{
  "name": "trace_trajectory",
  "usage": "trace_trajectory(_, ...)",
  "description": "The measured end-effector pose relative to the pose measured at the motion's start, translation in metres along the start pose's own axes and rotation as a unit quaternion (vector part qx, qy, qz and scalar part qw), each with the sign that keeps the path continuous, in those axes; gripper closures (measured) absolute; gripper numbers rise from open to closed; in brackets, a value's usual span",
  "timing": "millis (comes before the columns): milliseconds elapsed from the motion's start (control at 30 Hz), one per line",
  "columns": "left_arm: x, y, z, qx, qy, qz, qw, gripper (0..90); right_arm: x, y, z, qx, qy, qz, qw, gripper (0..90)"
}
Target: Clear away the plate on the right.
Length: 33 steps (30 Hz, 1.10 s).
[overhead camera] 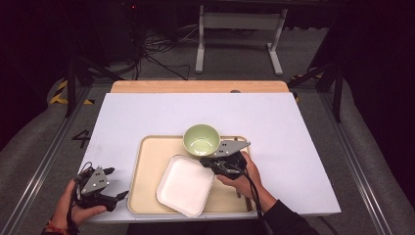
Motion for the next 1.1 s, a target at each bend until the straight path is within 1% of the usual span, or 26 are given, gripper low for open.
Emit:
trace_trajectory(33,0.000,0.000,0.000,0.002,0.001,-0.002,1.0000,12.0,0.000,0.000,0.000,0.001,0.003,0.001,1.0000,83.9)
trace_trajectory(100,0.000,-0.001,-0.001,0.001,0.002,-0.002,1.0000,12.0,-0.001,0.000,-0.001,-0.009,0.000,0.002,1.0000,84.3)
trace_trajectory(200,0.001,-0.001,-0.001,0.001,0.001,-0.003,1.0000,11.9,-0.004,0.000,-0.002,-0.010,0.001,0.006,0.9999,84.2)
trace_trajectory(267,0.001,-0.001,-0.001,0.004,0.001,-0.003,1.0000,11.9,-0.006,0.000,-0.003,-0.012,0.005,0.008,0.9999,84.7)
trace_trajectory(367,0.001,-0.001,-0.001,0.001,0.002,-0.005,1.0000,11.9,-0.008,-0.001,-0.005,-0.011,0.014,0.007,0.9998,85.2)
trace_trajectory(467,0.000,-0.001,-0.001,0.002,0.001,-0.003,1.0000,12.0,-0.009,-0.004,-0.008,-0.010,0.027,-0.001,0.9996,86.1)
trace_trajectory(567,0.000,-0.001,0.000,0.001,0.002,-0.003,1.0000,12.0,-0.009,-0.008,-0.015,-0.015,0.039,-0.014,0.9990,86.5)
trace_trajectory(600,0.000,-0.001,0.000,0.002,0.002,-0.003,1.0000,11.9,-0.009,-0.011,-0.019,-0.021,0.045,-0.022,0.9985,86.7)
trace_trajectory(667,0.001,-0.001,0.000,0.002,0.001,-0.003,1.0000,11.9,-0.007,-0.014,-0.025,-0.024,0.058,-0.032,0.9975,86.8)
trace_trajectory(733,0.001,-0.001,0.000,0.004,0.000,-0.004,1.0000,12.0,-0.003,-0.019,-0.034,-0.031,0.074,-0.048,0.9956,87.0)
trace_trajectory(767,0.001,-0.001,0.000,0.003,0.001,-0.003,1.0000,12.0,-0.002,-0.021,-0.037,-0.036,0.077,-0.053,0.9950,86.9)
trace_trajectory(933,0.000,-0.001,0.000,0.003,0.001,-0.003,1.0000,12.0,0.008,-0.034,-0.057,-0.052,0.113,-0.091,0.9881,86.9)
trace_trajectory(1067,0.001,-0.001,0.000,0.003,0.000,-0.004,1.0000,12.0,0.014,-0.042,-0.067,-0.065,0.130,-0.120,0.9822,86.5)
trace_trajectory(1100,0.001,-0.001,0.000,0.004,0.000,-0.004,1.0000,12.0,0.015,-0.044,-0.068,-0.064,0.133,-0.126,0.9810,87.3)
Point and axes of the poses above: each handheld gripper's, and its own axes: x roughly forward along the jaws, y roughly out of its top, z roughly to its right, the point moved 1 cm from there along x, roughly forward along the jaws, and after that the axes turned 5 degrees about x, right-handed, at the moved point
